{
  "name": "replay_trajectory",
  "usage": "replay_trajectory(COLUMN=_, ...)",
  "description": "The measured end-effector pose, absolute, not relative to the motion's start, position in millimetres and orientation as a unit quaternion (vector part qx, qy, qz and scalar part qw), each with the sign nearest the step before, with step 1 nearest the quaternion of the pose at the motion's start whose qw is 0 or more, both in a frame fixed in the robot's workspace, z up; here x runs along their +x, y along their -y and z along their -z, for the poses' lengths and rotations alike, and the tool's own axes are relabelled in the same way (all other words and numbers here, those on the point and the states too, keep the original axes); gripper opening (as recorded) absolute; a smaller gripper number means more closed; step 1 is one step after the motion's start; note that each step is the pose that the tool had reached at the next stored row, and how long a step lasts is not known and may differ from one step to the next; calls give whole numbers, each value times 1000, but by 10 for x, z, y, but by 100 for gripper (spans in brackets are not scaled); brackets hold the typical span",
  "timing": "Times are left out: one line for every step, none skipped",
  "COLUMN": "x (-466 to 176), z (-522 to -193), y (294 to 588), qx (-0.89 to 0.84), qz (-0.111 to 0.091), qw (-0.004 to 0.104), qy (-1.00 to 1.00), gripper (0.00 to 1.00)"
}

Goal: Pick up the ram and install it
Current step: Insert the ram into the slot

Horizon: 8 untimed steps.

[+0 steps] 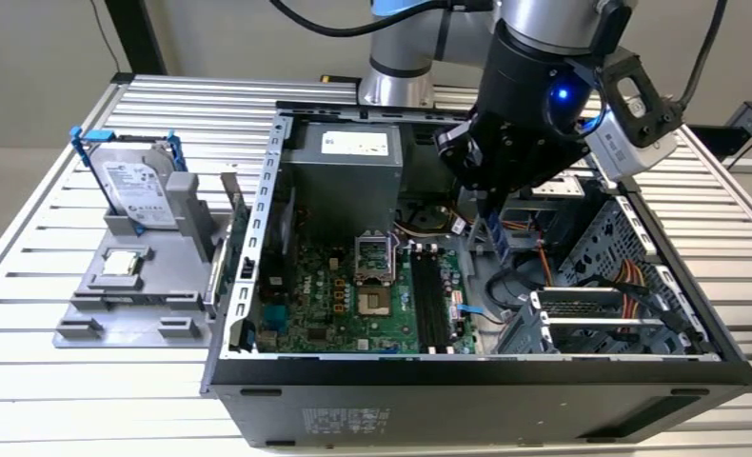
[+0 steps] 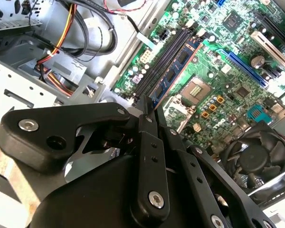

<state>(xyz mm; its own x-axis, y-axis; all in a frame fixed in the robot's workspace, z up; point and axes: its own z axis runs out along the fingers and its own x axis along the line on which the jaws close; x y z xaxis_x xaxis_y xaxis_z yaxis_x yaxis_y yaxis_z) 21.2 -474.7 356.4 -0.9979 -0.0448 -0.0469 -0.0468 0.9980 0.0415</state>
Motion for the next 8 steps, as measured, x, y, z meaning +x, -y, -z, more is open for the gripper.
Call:
replay_trajectory(x=212, z=-3561, y=4746, qx=-23, qz=-21, qw=23, qy=-999, gripper=0)
replay_trajectory(x=212, z=-3558, y=4747, qx=-23, qz=-21, qw=23, qy=-999, gripper=0)
replay_trajectory(x=212, z=-3555, y=4747, qx=-23, qz=-21, qw=23, qy=-999, gripper=0)
replay_trajectory(x=212, z=-3555, y=4747, qx=-23, qz=-21, qw=23, qy=-999, gripper=0)
replay_trajectory(x=212, z=-3554, y=4747, qx=-23, qz=-21, qw=23, qy=-999, gripper=0)
replay_trajectory(x=212, z=-3553, y=4747, qx=-23, qz=-21, qw=23, qy=-999, gripper=0)
replay_trajectory(x=212, z=-3548, y=4747, qx=-23, qz=-21, qw=23, qy=-999, gripper=0)
replay_trajectory(x=212, z=-3543, y=4747, qx=-23, qz=-21, qw=23, qy=-999, gripper=0)
